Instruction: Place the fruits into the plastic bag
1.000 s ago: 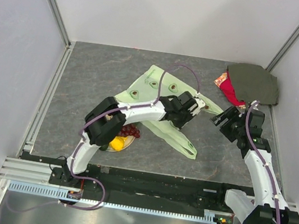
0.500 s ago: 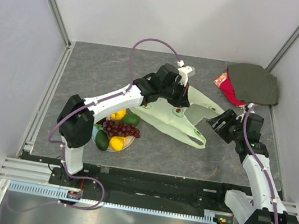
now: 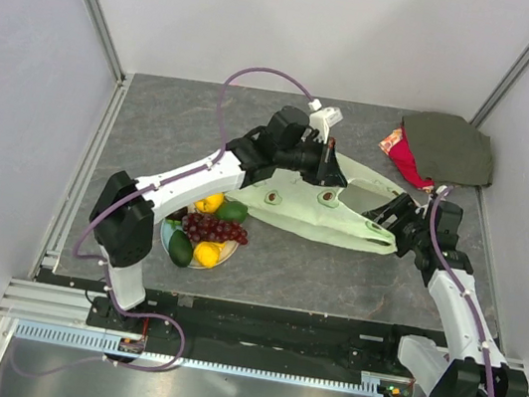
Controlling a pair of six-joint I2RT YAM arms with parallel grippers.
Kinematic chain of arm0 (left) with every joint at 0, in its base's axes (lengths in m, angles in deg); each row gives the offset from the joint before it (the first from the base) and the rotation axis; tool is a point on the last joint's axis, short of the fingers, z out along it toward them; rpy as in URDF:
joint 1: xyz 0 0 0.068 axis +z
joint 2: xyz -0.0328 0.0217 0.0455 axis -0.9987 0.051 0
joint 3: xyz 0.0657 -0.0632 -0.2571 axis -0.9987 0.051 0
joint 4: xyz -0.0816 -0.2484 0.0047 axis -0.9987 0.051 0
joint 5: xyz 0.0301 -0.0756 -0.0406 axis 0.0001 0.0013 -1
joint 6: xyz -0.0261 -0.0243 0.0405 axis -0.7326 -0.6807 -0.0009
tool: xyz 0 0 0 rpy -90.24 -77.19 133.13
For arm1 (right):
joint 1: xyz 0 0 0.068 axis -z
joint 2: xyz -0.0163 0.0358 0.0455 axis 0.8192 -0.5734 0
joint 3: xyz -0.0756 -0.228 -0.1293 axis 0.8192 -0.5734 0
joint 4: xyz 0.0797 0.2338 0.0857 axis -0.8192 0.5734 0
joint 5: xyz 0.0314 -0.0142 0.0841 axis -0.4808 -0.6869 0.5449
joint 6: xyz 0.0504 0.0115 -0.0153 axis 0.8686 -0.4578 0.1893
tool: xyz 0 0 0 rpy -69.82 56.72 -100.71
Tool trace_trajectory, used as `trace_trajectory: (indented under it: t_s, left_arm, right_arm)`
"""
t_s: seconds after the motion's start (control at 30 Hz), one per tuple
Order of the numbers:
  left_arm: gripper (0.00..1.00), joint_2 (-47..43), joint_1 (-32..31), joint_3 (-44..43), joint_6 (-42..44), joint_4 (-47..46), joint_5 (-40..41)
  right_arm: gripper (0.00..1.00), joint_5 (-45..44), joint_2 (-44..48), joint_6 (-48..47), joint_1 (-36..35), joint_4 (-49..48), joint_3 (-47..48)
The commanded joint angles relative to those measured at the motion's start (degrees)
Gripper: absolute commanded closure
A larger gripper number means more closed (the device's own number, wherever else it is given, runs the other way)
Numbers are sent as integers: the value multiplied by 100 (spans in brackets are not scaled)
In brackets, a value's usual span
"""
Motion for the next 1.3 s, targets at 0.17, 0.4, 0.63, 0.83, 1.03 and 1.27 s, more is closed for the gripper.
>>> trace_trajectory:
  t_s: [0.17, 0.4, 0.63, 0.83, 1.03, 1.27]
  left_arm:
    - [99, -404, 15, -125, -534, -695, -294]
    - [98, -412, 15, -81, -613, -888, -267]
    - [98, -430, 24, 68, -965, -1407, -390]
    - [98, -430, 15, 191, -1123, -1714, -442]
    - [99, -517, 67, 525, -1447, -2197, -592]
    - [98, -579, 129, 684, -1379, -2339, -461]
  right_arm:
    - [13, -514, -143, 43, -24, 502, 76]
    - [7, -364, -56, 341, -24, 872, 112]
    - [8, 162, -310, 1148, -33, 117, -292]
    - [13, -38, -319, 1352, -165, -25, -284]
    - [30, -110, -503, 1405, -165, -436, -310]
    - [25, 6, -197, 2223, -340, -703, -267]
